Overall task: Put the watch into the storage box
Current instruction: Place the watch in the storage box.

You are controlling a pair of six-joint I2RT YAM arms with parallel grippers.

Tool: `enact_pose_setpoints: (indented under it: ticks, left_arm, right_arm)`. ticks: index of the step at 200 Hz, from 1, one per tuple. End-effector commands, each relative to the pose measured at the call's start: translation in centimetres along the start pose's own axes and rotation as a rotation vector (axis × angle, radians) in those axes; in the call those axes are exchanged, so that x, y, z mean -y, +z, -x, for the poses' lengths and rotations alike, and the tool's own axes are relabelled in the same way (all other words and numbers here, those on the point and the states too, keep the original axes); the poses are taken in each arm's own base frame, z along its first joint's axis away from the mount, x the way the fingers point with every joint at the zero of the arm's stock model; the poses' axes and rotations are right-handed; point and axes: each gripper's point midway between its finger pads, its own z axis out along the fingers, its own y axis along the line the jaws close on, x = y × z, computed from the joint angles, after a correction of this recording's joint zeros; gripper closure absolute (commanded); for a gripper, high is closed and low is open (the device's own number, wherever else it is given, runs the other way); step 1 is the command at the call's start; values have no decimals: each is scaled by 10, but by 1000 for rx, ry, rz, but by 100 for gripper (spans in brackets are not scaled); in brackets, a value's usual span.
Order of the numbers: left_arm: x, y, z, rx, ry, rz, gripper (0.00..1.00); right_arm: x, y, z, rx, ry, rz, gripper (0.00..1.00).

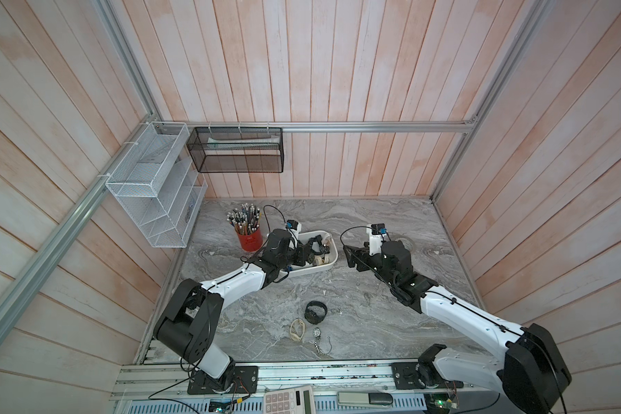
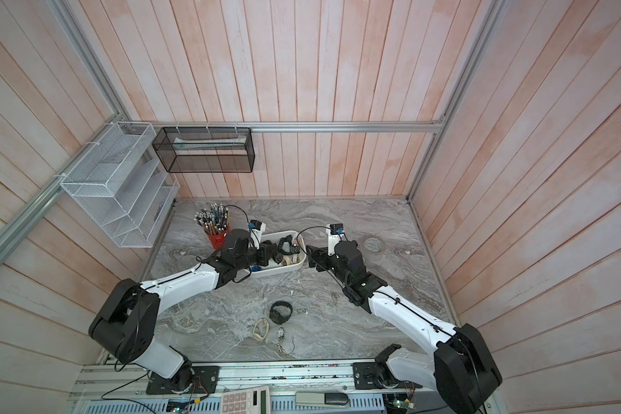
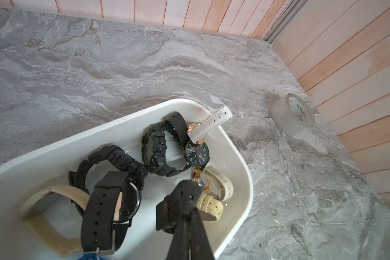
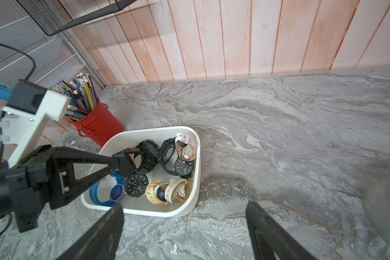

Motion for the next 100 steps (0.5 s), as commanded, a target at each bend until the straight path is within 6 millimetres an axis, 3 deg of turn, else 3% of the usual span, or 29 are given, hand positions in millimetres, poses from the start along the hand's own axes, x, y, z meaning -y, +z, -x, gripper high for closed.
enact_pose_setpoints:
  ticks: [1,22,32,100]
  left_arm:
    - [-4,7,7,18,17,12,100]
    - [-3,6,4,8,4,8,100]
    - [-2,3,6,13,0,4,94]
    - [19,-37,37,118,12,-44,31]
  right_arm:
    - [5,1,-1,0,-5,-13,13]
    - [5,3,-2,-6,0,-11,13]
    - [4,3,-1,-6,1,-8,13]
    - [0,7,2,-5,4,8,13]
